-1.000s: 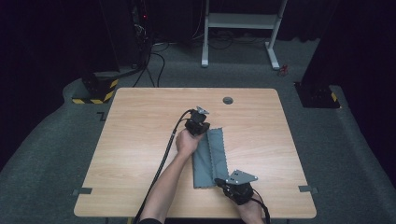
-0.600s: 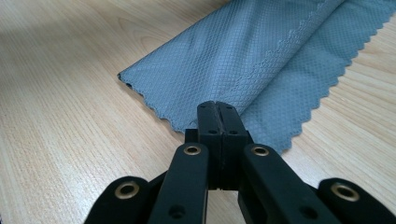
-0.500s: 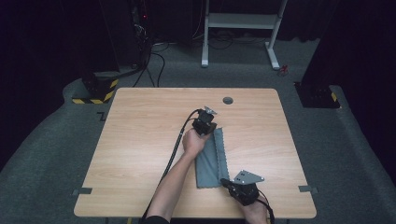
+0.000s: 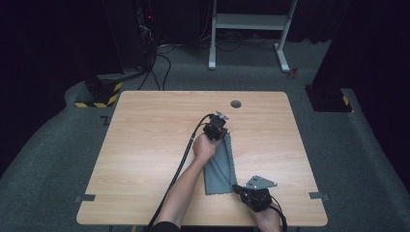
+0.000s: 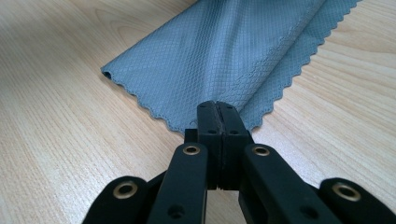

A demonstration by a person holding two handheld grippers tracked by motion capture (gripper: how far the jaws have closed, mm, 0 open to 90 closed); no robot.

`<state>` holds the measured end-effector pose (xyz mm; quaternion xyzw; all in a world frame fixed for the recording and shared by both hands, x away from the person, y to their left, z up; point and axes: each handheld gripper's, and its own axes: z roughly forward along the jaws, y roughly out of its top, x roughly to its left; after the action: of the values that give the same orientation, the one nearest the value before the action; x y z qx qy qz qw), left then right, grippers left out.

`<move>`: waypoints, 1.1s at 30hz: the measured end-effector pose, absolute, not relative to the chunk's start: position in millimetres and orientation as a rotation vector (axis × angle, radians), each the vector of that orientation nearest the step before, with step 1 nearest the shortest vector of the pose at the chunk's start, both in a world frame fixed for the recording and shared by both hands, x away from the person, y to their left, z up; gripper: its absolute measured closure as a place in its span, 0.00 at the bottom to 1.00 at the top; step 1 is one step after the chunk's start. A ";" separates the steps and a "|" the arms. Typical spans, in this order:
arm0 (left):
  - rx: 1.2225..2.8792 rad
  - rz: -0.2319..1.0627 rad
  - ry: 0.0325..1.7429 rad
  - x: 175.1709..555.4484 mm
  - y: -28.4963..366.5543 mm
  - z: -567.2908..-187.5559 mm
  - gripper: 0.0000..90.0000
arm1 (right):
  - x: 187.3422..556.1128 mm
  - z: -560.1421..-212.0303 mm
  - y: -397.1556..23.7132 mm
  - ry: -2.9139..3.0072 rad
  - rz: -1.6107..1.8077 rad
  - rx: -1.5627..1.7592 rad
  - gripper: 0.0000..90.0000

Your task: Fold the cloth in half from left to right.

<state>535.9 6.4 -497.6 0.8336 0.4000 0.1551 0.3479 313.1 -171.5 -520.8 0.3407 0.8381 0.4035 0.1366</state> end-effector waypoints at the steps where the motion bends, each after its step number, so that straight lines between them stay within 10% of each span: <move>1: 2.161 0.398 1.039 536.0 5.6 -498.4 0.99 | 313.3 -521.0 -171.5 2.429 1.166 0.988 1.00; 6: 2.172 0.416 1.046 536.0 3.2 -502.4 0.97 | 314.4 -522.1 -172.1 2.434 1.153 1.002 0.98; 16: 2.127 0.443 1.063 520.3 15.8 -492.3 0.62 | 321.0 -516.4 -187.5 2.372 1.167 1.058 0.89; 33: 2.124 0.440 0.953 400.3 66.7 -490.2 0.51 | 366.5 -513.3 -164.6 2.428 1.093 0.962 0.86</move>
<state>400.3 66.7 -490.2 0.8304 0.3726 0.1722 0.3768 366.5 -164.6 -513.3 0.3359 0.8472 0.3813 0.1548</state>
